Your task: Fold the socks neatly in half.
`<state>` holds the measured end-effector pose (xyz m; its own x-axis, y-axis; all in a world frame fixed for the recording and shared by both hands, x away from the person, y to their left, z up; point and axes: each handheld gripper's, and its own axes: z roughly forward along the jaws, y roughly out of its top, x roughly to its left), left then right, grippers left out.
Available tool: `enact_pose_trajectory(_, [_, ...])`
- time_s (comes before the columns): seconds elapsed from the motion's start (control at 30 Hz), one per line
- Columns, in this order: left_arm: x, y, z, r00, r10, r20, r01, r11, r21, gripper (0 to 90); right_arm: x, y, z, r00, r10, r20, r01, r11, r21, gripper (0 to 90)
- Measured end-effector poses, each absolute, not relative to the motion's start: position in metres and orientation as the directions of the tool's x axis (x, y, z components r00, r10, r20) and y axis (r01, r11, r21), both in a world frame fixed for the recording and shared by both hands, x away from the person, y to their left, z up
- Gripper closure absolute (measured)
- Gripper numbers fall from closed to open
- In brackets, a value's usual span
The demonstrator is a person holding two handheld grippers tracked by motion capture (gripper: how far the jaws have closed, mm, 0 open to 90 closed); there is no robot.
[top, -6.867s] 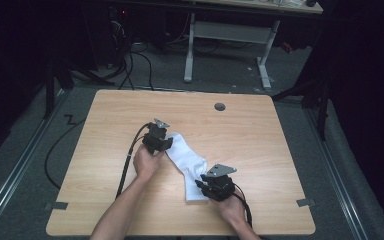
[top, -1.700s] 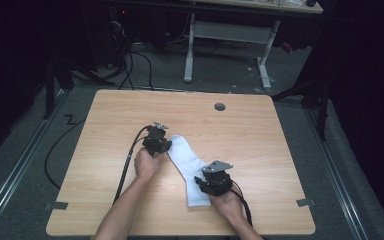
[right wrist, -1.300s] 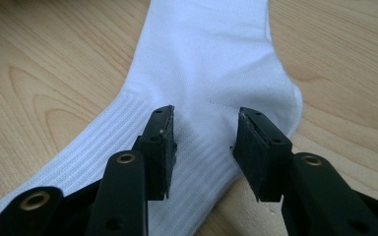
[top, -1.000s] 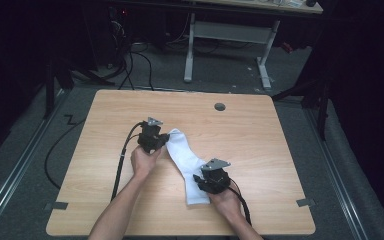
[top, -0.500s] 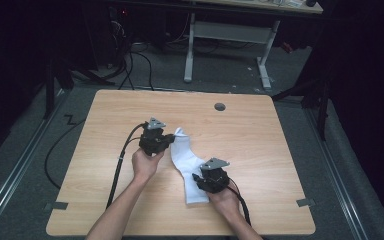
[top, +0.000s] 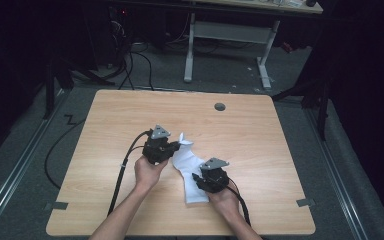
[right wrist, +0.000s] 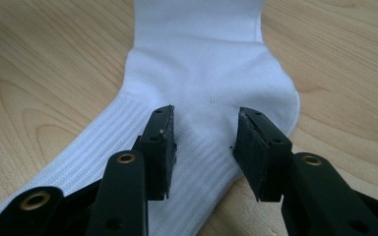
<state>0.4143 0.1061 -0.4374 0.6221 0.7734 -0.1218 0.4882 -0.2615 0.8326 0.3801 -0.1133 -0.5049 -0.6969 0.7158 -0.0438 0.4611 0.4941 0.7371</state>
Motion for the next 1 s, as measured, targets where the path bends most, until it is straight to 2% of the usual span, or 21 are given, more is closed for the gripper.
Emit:
enact_pose_trajectory(0.53, [0.392,0.080,-0.465,0.683,0.728,-0.058,0.476,-0.384,0.791,84.2,0.380,-0.113,-0.505,-0.694,0.719,-0.044,0.463,0.492,0.738,58.6])
enact_pose_trajectory(0.8, [0.387,0.074,-0.480,0.698,0.714,-0.060,0.489,-0.414,0.768,83.1,0.380,-0.112,-0.505,-0.690,0.723,-0.046,0.462,0.488,0.741,58.6])
enact_pose_trajectory(1.0, [0.386,0.070,-0.488,0.720,0.691,-0.058,0.495,-0.453,0.742,77.4,0.381,-0.113,-0.505,-0.689,0.724,-0.042,0.465,0.485,0.740,58.0])
